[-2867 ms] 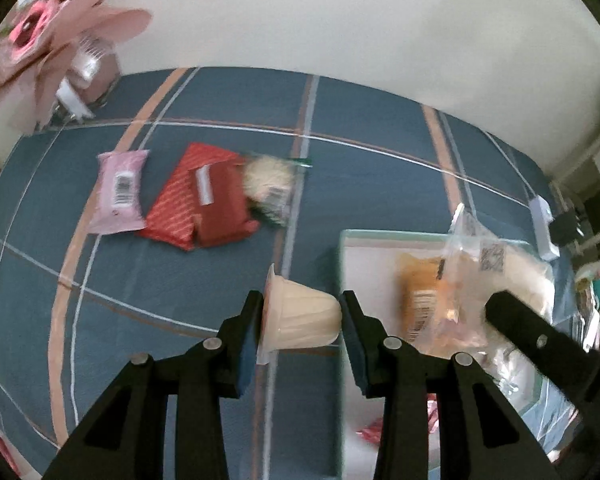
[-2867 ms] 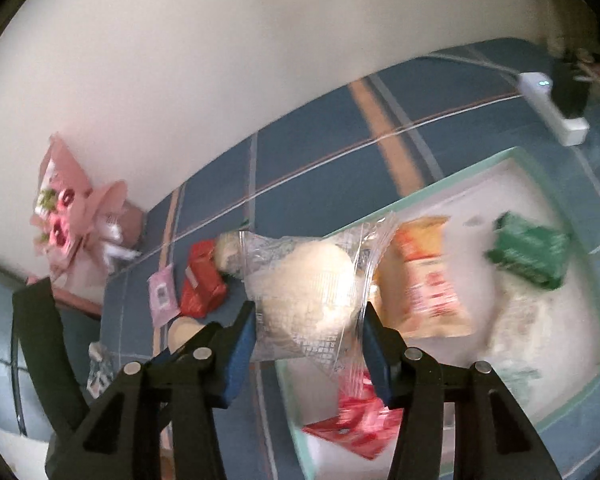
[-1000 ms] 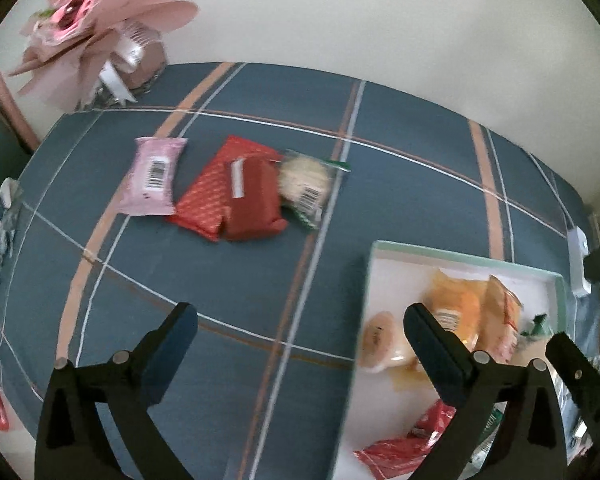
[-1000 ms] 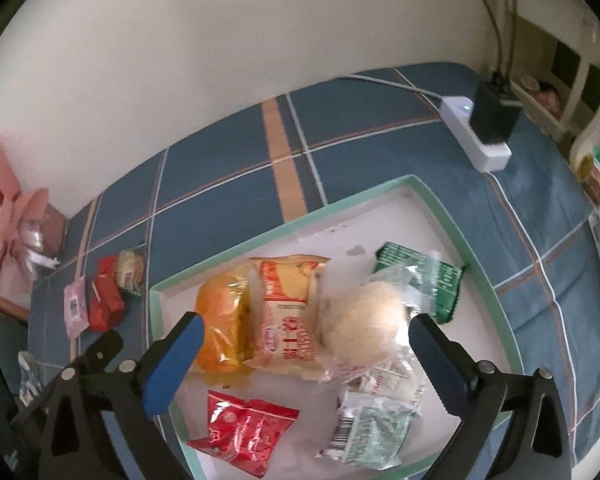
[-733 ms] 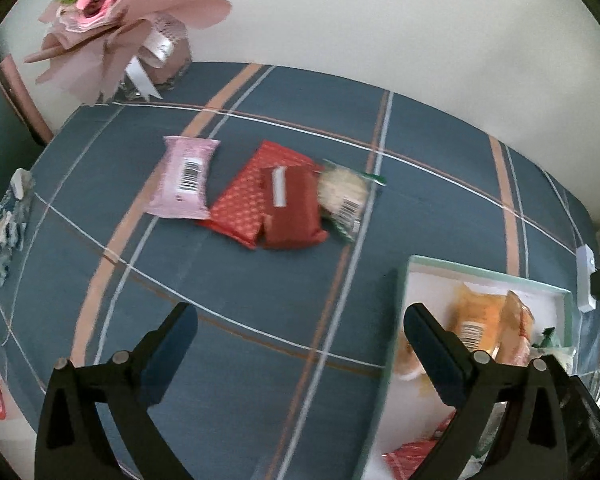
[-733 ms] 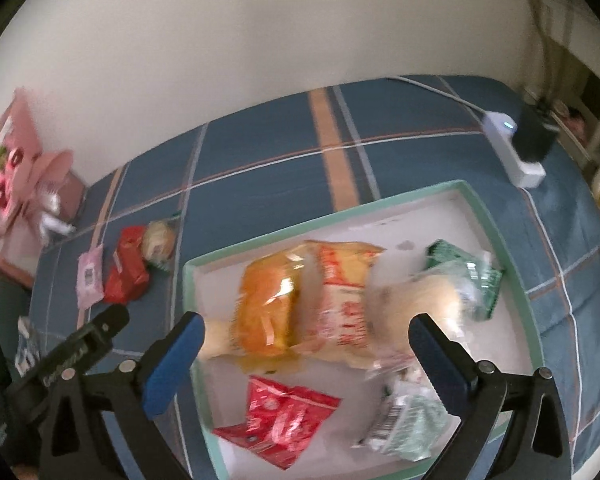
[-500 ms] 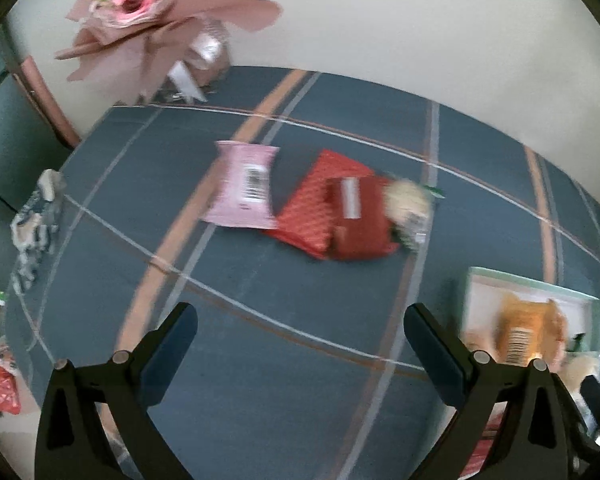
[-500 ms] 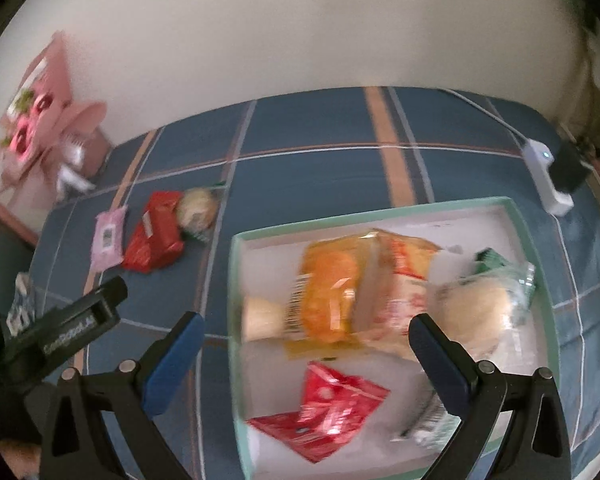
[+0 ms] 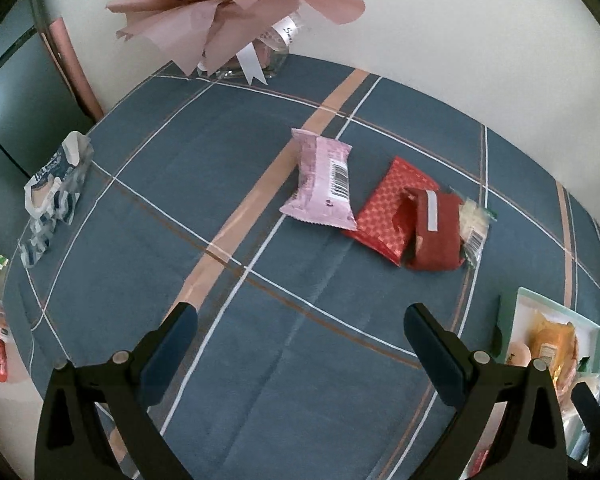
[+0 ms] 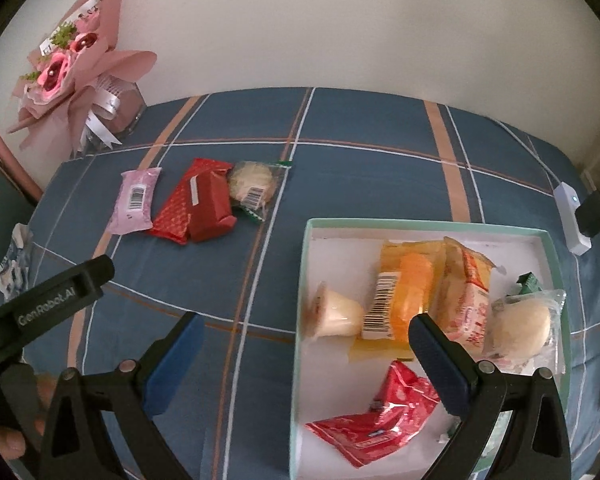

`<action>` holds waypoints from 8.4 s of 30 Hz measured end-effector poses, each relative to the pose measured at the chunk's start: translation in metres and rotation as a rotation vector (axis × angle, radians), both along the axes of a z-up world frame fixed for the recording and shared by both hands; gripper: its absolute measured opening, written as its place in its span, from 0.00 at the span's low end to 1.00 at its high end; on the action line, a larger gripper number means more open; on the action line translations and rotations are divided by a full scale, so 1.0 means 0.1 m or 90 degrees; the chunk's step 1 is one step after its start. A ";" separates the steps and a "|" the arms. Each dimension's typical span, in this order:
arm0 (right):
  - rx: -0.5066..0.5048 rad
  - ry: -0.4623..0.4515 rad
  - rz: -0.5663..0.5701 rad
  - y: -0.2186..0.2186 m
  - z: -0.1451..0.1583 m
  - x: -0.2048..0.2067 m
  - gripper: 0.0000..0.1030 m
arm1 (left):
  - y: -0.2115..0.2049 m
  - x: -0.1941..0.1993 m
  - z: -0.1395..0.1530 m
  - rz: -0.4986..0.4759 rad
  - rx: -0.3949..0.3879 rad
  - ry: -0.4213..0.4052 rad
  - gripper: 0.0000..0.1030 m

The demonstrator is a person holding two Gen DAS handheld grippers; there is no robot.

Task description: Organize snacks

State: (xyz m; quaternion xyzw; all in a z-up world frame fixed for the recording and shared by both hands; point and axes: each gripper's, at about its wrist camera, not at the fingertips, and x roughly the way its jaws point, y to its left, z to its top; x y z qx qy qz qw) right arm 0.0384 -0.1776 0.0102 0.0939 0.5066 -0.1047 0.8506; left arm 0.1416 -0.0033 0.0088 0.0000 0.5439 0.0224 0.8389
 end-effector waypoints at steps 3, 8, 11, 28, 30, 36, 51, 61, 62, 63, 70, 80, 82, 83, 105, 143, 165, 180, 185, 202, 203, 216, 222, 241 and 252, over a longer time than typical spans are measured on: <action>-0.003 -0.001 0.006 0.07 -0.01 0.05 1.00 | 0.05 0.04 0.01 -0.002 -0.011 0.003 1.00; -0.003 0.002 0.017 0.13 -0.07 0.12 1.00 | 0.10 0.13 0.02 -0.032 -0.030 0.002 1.00; -0.007 0.004 0.022 0.16 -0.12 0.17 0.99 | 0.23 0.18 -0.07 -0.023 -0.033 0.006 1.00; 0.075 -0.029 0.019 0.20 -0.12 0.59 0.73 | 0.52 0.65 -0.14 -0.041 -0.089 0.045 0.99; 0.086 -0.017 0.027 0.23 -0.16 0.72 0.69 | 0.54 0.75 -0.14 -0.044 -0.077 0.047 0.99; 0.073 0.002 0.057 0.41 -0.23 1.09 0.61 | 0.52 1.00 -0.18 -0.058 -0.099 0.056 0.99; -0.006 0.051 0.107 0.71 -0.59 1.54 0.53 | 0.09 1.28 -0.42 -0.120 -0.084 0.057 0.73; -0.032 0.051 0.115 0.73 -0.66 1.58 0.44 | -0.07 1.33 -0.55 -0.129 -0.075 0.068 0.43; -0.033 0.051 0.116 0.73 -0.66 1.58 0.44 | -0.08 1.33 -0.55 -0.129 -0.073 0.067 0.41; -0.032 0.050 0.116 0.73 -0.66 1.57 0.43 | -0.07 1.32 -0.55 -0.128 -0.073 0.065 0.40; -0.018 0.059 0.116 0.73 -0.66 1.51 0.42 | -0.04 1.26 -0.54 -0.117 -0.074 0.070 0.38; 0.022 0.046 0.105 0.70 -0.52 1.26 0.41 | 0.05 1.10 -0.45 -0.068 -0.122 0.063 0.36; 0.033 0.045 0.096 0.69 -0.50 1.21 0.41 | 0.07 1.05 -0.43 -0.058 -0.137 0.063 0.36; 0.039 0.044 0.092 0.68 -0.49 1.17 0.41 | 0.07 1.00 -0.42 -0.055 -0.144 0.062 0.36; 0.089 -0.004 -0.044 -0.02 0.06 0.26 0.41 | -0.41 0.20 0.34 -0.059 -0.194 -0.016 0.36; 0.078 0.002 -0.179 -1.13 0.16 -0.53 0.41 | -1.44 -0.57 0.26 -0.216 -0.169 0.015 0.36; 0.064 0.062 -0.177 -1.10 -0.07 -0.67 0.41 | -1.63 -0.77 -0.05 -0.258 -0.148 0.087 0.36; 0.060 0.087 -0.182 -1.15 -0.17 -0.64 0.41 | -1.67 -0.74 -0.27 -0.254 -0.161 0.133 0.36; 0.064 0.089 -0.184 -1.16 -0.17 -0.64 0.41 | -1.67 -0.75 -0.33 -0.251 -0.157 0.139 0.36; 0.075 0.078 -0.194 -1.23 -0.10 -0.66 0.44 | -1.59 -0.69 -0.20 -0.229 -0.166 0.116 0.63; 0.074 0.076 -0.192 -1.22 -0.08 -0.66 0.44 | -1.59 -0.69 -0.18 -0.231 -0.166 0.112 0.63; 0.067 0.050 -0.186 -1.23 0.04 -0.67 0.68 | -1.41 -0.62 0.01 -0.193 -0.085 0.031 0.86; 0.051 0.048 -0.170 -1.20 0.04 -0.63 0.84 | -1.30 -0.54 -0.06 -0.161 -0.032 0.017 0.91; 0.036 0.026 -0.161 -1.16 0.09 -0.56 1.00 | -1.23 -0.49 -0.09 -0.151 -0.017 -0.002 1.00; 0.037 0.018 -0.092 -0.76 0.09 -0.34 1.00 | -0.54 -0.17 0.00 -0.063 0.038 -0.024 1.00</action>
